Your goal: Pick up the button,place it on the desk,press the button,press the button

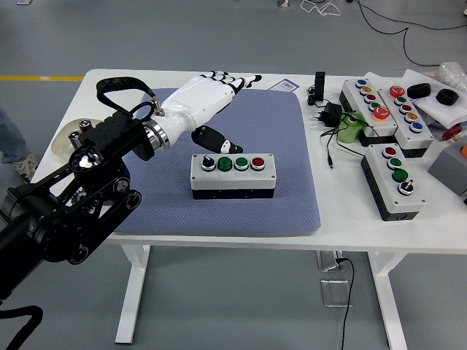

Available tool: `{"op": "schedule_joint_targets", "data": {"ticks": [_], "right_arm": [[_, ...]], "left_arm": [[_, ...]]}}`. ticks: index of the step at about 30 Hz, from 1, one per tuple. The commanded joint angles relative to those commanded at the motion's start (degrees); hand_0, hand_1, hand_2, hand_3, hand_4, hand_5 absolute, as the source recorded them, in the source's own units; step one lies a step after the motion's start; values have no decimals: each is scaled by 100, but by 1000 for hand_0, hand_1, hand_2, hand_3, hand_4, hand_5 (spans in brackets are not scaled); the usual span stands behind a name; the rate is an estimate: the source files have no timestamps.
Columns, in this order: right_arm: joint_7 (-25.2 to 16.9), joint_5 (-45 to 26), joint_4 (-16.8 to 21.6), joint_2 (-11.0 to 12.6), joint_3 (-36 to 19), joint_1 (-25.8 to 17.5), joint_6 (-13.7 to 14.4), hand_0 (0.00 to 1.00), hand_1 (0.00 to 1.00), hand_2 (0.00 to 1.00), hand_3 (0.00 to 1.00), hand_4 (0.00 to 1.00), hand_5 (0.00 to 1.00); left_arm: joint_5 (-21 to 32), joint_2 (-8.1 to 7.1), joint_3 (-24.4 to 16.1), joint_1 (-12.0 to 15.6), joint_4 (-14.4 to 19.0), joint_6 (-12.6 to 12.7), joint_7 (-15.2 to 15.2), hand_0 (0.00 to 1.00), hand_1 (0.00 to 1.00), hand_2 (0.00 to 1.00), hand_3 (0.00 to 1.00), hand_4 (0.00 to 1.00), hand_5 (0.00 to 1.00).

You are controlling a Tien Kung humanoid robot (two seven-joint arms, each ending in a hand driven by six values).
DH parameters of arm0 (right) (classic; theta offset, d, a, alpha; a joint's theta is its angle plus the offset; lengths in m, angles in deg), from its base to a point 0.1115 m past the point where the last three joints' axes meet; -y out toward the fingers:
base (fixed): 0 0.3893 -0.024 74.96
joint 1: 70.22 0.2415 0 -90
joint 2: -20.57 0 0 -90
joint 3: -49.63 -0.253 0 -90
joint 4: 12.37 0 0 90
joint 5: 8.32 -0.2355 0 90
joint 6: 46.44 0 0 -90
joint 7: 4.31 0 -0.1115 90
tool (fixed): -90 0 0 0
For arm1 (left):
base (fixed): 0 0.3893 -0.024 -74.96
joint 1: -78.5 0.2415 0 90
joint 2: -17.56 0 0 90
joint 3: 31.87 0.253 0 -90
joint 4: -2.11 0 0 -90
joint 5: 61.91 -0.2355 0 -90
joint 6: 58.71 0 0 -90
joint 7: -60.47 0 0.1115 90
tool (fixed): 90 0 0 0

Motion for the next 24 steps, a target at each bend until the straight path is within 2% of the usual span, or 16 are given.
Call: {"op": "schedule_joint_targets", "data": {"ticks": [3, 4, 6, 7, 9, 10, 16, 24], "right_arm": [[-4, -11, -1, -3, -7, 4, 2, 630, 548, 582, 636, 222, 264], [-4, -12, -2, -3, -7, 5, 2, 630, 548, 581, 635, 222, 263], [-4, 1, -1, -3, -13, 7, 0, 630, 548, 581, 635, 222, 263], [-5, -2, -1, -3, -15, 8, 0, 630, 548, 581, 635, 222, 263], [-7, 3, -1, -3, -26, 8, 0, 630, 548, 581, 635, 222, 263], [-8, 5, -2, -1, -26, 8, -1, 629, 547, 580, 635, 222, 262], [-9, 24, -1, -3, -33, 14, -1, 630, 548, 580, 635, 222, 262], [-8, 41, -3, 0, -41, 18, -3, 630, 548, 579, 635, 222, 263]], "left_arm": [[46, 15, 106, -44, 111, -709, 255, 128, 186, 214, 924, 617, 2], [59, 22, 140, -53, 102, -898, 295, 16, 51, 98, 874, 627, 2], [68, 45, 224, -65, 42, -1225, 387, 16, 51, 98, 874, 627, 2], [76, 54, 255, -72, 10, -1304, 413, 16, 51, 98, 874, 627, 2], [114, 71, 343, -96, -73, -1428, 463, 16, 51, 98, 874, 627, 2], [137, 79, 386, -107, -113, -1464, 481, 2, 2, 52, 866, 583, 2], [71, 119, 489, -90, -254, -1682, 544, 2, 2, 39, 866, 574, 2], [-7, 93, 524, -83, -380, -1804, 568, 2, 2, 36, 864, 577, 2]]}}
